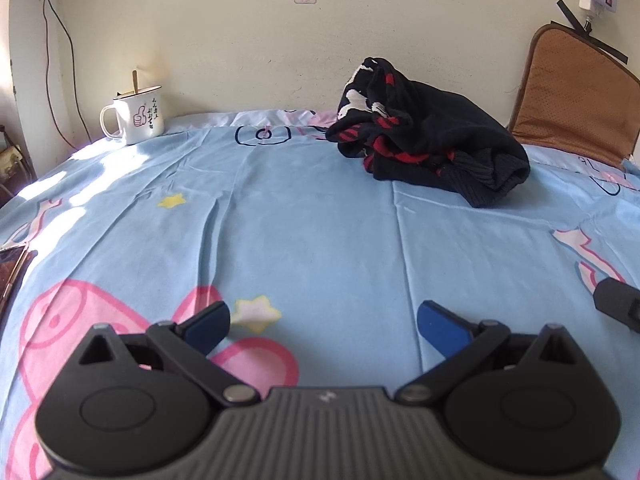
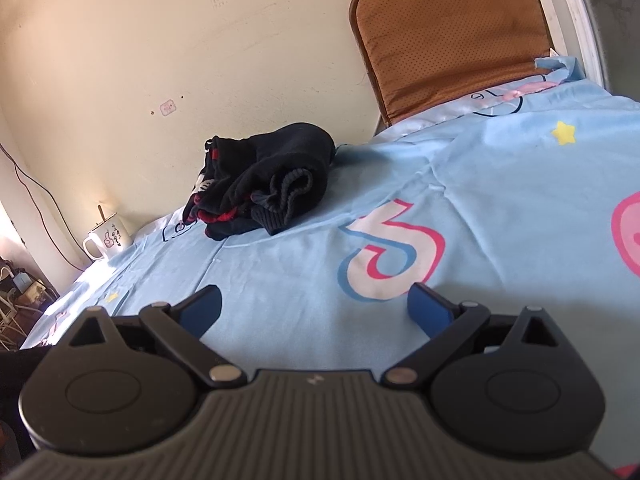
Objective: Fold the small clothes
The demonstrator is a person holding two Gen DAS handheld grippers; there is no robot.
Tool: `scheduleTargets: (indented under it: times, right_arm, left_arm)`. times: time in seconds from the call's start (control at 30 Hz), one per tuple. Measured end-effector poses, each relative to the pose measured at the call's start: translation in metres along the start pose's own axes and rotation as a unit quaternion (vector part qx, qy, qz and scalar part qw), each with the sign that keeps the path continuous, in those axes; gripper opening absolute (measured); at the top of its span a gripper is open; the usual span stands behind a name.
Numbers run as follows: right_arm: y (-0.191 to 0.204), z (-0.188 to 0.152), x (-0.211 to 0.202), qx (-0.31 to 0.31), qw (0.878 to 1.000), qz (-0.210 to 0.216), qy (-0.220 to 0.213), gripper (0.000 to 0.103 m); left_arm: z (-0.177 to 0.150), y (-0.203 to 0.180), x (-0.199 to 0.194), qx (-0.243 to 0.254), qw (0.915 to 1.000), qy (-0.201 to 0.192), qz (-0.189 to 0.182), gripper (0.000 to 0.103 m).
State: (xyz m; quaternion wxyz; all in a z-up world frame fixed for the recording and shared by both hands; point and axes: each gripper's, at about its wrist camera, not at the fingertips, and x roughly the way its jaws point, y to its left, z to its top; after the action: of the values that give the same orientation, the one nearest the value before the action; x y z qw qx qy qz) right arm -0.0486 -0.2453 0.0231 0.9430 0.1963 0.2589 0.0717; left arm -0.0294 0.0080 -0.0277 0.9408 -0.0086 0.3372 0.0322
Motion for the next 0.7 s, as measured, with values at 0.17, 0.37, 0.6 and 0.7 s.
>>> scheduleTargets:
  times: [0.17,0.37,0.6,0.7]
  right_arm:
    - [-0.001,0.000,0.000,0.001,1.000,0.004,0.000,0.101]
    - [-0.001,0.000,-0.001,0.002,1.000,0.005,0.000,0.101]
    - [0.000,-0.001,-0.001,0.001,1.000,0.004,0.000,0.101]
    - [0.000,-0.001,-0.001,0.002,1.000,0.004,0.000,0.101]
  left_arm:
    - [0.000,0.001,-0.011,0.008,0.9993,-0.004,0.035,0.103]
    - [0.002,0.002,-0.032,0.009,0.9988,-0.030,0.037,0.103]
    - [0.007,-0.007,-0.052,0.030,0.9968,-0.058,0.046,0.103]
    - [0.006,-0.010,-0.058,0.037,0.9964,-0.064,0.042,0.103]
